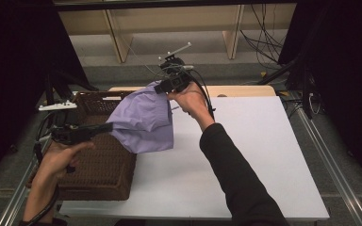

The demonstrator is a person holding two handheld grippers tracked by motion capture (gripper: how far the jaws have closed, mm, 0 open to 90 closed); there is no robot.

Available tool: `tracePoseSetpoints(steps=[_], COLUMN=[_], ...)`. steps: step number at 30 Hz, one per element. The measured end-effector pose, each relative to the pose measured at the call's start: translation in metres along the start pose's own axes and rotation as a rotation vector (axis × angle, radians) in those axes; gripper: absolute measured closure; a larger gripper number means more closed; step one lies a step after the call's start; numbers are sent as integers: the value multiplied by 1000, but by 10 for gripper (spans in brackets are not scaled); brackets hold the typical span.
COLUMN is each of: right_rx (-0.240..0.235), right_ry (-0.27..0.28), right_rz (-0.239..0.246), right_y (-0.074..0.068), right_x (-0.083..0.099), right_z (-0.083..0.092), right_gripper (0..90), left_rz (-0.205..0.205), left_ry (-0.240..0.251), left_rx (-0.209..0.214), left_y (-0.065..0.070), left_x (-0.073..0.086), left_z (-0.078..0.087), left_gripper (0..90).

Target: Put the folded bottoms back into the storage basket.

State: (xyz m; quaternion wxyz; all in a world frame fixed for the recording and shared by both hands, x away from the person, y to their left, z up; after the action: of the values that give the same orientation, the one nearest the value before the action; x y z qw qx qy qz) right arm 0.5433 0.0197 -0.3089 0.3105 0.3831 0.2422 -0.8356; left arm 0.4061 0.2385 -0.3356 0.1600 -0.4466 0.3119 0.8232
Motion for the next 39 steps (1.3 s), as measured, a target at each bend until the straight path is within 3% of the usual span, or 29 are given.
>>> tracePoseSetpoints(steps=[39], right_rx=[-27], right_ry=[7], right_rz=[29], right_y=[-44], right_x=[-28], right_z=[-38], right_gripper=[787], left_rz=[80], left_ry=[50], left_rx=[-57], left_y=[-51], left_x=[-2], left_z=[49], left_gripper=[882])
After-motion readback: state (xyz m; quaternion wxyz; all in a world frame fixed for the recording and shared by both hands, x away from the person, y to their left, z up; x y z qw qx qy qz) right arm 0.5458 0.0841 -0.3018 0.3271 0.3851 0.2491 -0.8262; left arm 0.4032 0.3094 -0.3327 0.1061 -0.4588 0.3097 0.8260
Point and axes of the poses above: each handheld gripper's, and its own axes: z roughly backward along the jaws, x roughly out of its underside, y roughly to its right, the point moved 6 cm from there along -z, roughly forward along the jaws, and after that the axes turned 6 degrees about y, right-handed, at the moved point
